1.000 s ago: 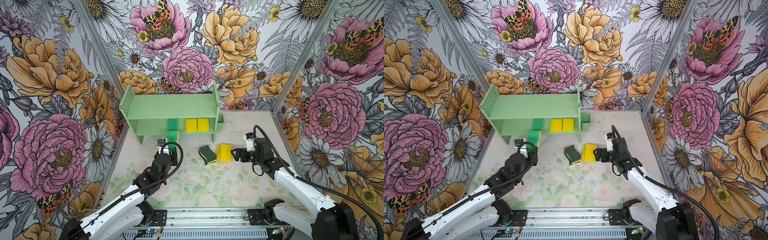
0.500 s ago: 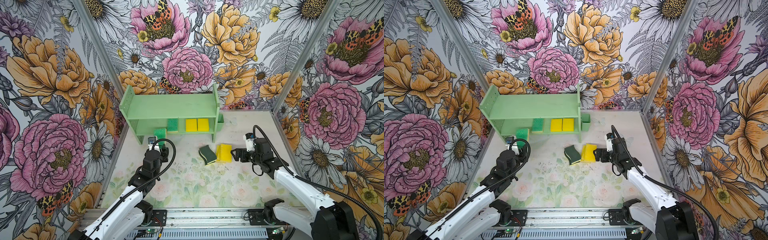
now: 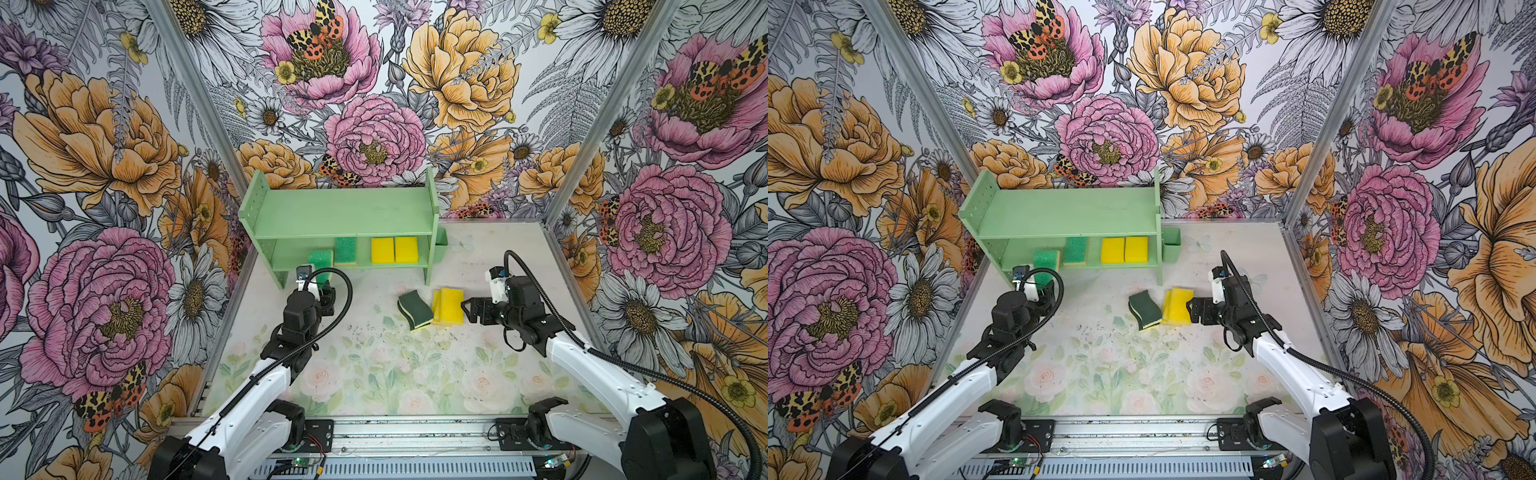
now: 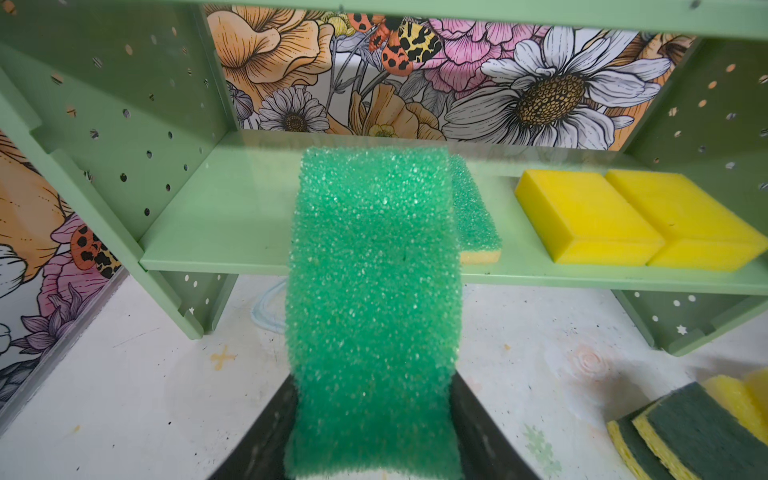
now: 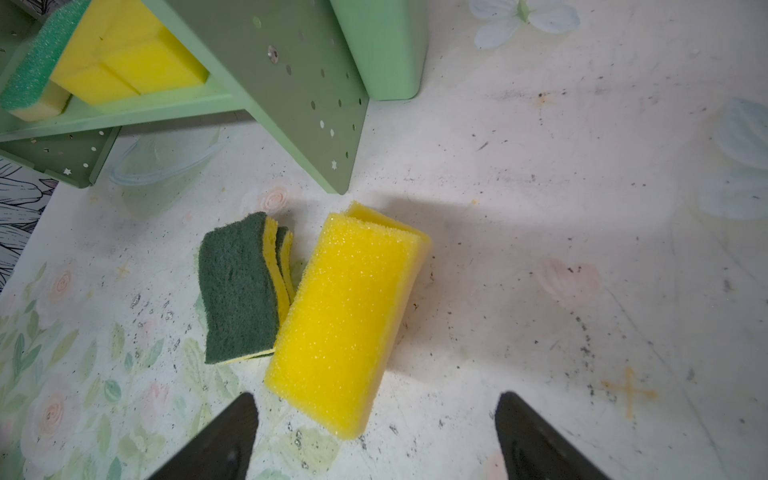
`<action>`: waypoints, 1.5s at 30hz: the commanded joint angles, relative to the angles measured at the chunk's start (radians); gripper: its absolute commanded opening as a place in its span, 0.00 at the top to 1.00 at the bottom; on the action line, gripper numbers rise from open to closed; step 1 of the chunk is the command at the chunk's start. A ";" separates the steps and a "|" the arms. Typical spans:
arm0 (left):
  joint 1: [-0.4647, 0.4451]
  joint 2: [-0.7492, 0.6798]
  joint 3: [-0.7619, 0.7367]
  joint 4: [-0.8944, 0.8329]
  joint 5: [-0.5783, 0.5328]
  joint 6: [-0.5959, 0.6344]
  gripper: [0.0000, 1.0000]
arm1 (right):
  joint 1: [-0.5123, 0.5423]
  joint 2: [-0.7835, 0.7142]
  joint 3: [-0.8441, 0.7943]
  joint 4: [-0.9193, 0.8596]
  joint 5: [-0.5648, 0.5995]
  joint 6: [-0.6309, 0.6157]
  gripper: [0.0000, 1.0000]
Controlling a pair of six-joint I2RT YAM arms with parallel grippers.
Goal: Place and organize the cleaning sponges onto the shelf
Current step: 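Lift the bright green sponge with the left gripper toward the lower shelf, then push the held green sponge into the lower shelf beside the other green sponge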
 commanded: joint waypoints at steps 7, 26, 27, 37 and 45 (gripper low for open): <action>0.036 0.022 0.042 0.088 0.013 0.043 0.48 | 0.003 0.014 0.032 0.015 0.009 -0.029 0.08; 0.123 0.156 0.071 0.195 0.066 0.015 0.48 | -0.005 -0.014 0.069 0.004 -0.008 -0.034 0.08; 0.124 0.167 0.078 0.199 0.069 0.017 0.48 | -0.006 -0.013 0.072 0.002 -0.008 -0.034 0.08; 0.146 0.270 0.136 0.221 0.096 0.025 0.48 | -0.021 -0.008 0.091 -0.009 -0.008 -0.037 0.08; 0.160 0.345 0.172 0.245 0.146 0.029 0.47 | -0.030 0.011 0.093 -0.008 -0.014 -0.037 0.08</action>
